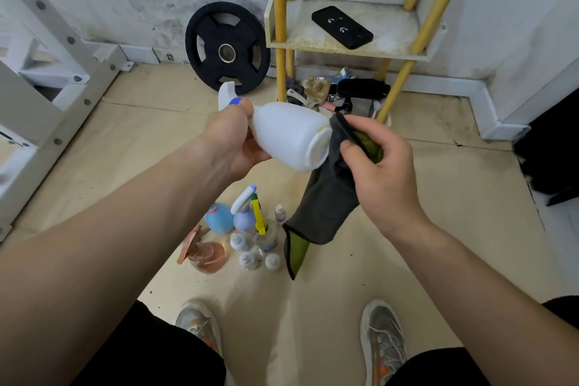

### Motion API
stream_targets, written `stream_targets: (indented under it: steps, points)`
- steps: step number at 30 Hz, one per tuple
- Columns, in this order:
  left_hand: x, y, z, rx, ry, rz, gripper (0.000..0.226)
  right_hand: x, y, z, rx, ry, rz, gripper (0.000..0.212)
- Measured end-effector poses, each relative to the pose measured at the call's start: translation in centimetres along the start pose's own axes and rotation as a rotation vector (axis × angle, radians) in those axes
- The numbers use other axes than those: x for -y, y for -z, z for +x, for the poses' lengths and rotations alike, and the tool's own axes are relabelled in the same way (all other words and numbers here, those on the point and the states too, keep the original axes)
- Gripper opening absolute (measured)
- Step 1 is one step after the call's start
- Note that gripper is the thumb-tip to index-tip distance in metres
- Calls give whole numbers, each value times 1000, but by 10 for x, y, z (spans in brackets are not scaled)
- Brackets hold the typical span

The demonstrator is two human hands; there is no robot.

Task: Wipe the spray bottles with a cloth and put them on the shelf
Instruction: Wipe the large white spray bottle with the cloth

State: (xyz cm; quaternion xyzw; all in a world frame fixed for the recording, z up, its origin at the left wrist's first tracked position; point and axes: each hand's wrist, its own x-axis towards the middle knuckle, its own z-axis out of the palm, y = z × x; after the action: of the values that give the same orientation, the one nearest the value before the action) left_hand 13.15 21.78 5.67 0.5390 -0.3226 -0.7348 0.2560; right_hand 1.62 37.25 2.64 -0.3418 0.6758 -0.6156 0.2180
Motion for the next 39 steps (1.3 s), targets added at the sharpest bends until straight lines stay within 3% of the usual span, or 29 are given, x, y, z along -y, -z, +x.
stream_targets:
  steps: [5, 11, 15, 19, 22, 25, 31, 39]
  points:
    - [1, 2, -3, 82, 8, -9, 29, -4, 2, -1, -59, -3, -55, 28]
    - [3, -3, -16, 286, 49, -6, 42, -5, 4, 7, -114, 21, -84, 23]
    - [6, -6, -15, 239, 20, -30, 45, -5, 3, 5, -120, 214, -239, 20]
    - [9, -8, -14, 162, 5, -22, 32, -5, -1, -2, -47, 450, -495, 24]
    - [8, -7, -14, 140, 12, -21, 30, -9, 0, -1, -35, 508, -567, 24]
    - [9, -7, -15, 157, 7, 11, 28, -7, 3, 3, -80, 393, -436, 20]
    - [9, -6, -15, 211, -7, 41, 32, -1, 9, 14, -53, -6, -142, 21]
    - [12, -5, -16, 227, 6, 27, 31, -5, 11, 23, -14, -268, 108, 25]
